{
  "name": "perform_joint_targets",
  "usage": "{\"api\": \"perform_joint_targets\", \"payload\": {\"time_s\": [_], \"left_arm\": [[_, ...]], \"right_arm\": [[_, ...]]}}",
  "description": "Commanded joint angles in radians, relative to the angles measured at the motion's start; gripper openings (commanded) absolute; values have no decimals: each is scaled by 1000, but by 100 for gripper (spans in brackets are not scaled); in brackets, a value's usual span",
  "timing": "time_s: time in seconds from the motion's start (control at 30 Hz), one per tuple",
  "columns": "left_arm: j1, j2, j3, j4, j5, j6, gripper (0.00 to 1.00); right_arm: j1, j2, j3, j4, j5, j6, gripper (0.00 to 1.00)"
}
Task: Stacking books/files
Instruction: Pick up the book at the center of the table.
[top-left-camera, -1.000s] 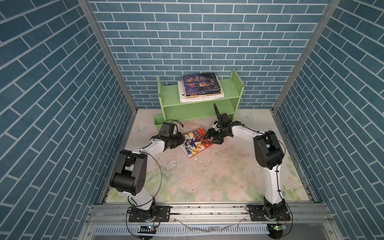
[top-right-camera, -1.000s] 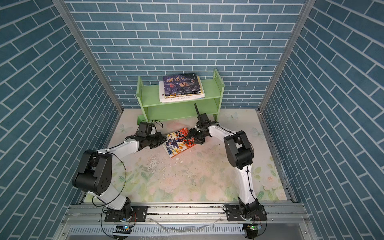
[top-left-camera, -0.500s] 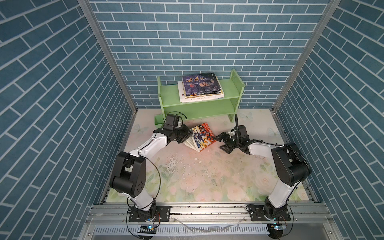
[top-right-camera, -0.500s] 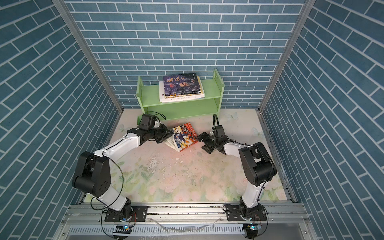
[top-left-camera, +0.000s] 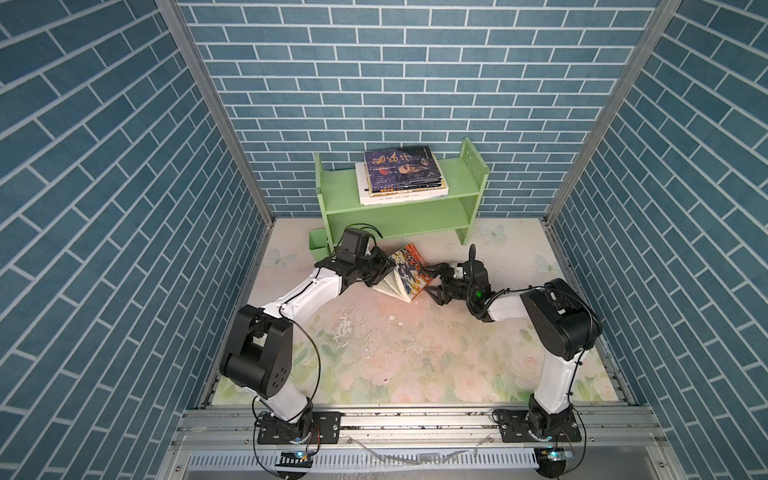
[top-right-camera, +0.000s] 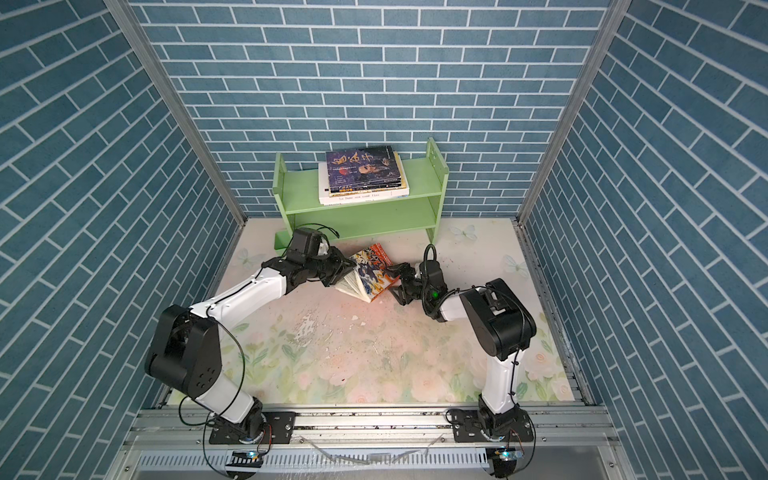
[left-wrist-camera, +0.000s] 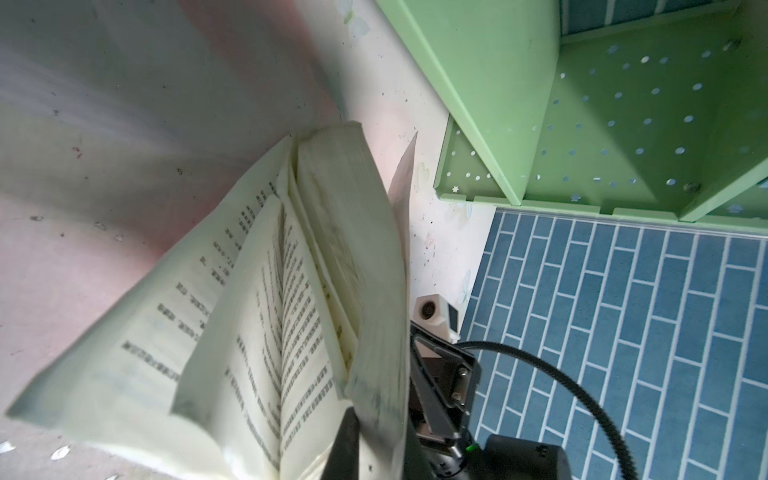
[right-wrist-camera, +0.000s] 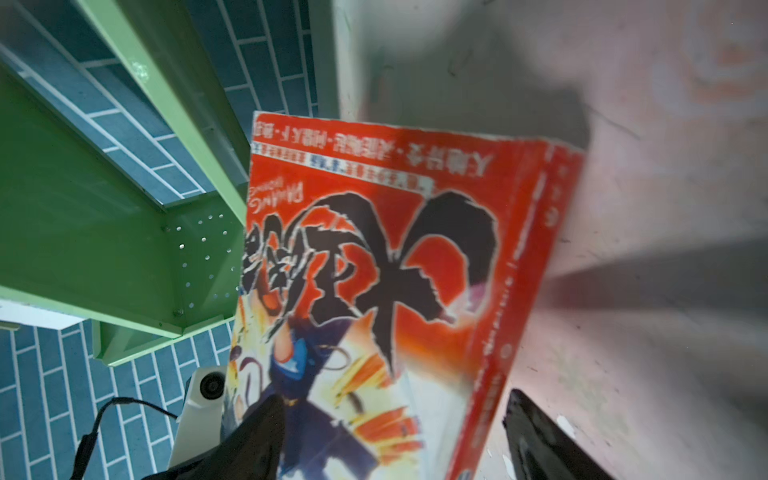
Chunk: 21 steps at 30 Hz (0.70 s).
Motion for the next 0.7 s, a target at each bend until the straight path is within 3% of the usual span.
{"api": "perform_joint_targets", "payload": {"time_s": [0.0,0.23,0.37,0.47,0.6,0.67], "left_arm": [[-16,-23,48,69,-6,-40,0],[-26,-15,79,55,5,-39,0],[-35,-28,46,62,10,-52,0],[-36,-50,24,57,7,-52,0],[-36,-86,23,-27,-21,-5,0],[-35,-105,25,-86,-44,26,2]], "right_arm": [[6,-6,-21,103,23,103,82],[7,1,-8,115,38,114,79],[10,63,86,143,25,142,67],[7,94,115,194,46,177,47],[-2,81,103,222,70,192,6],[-10,62,91,217,73,190,0]]}}
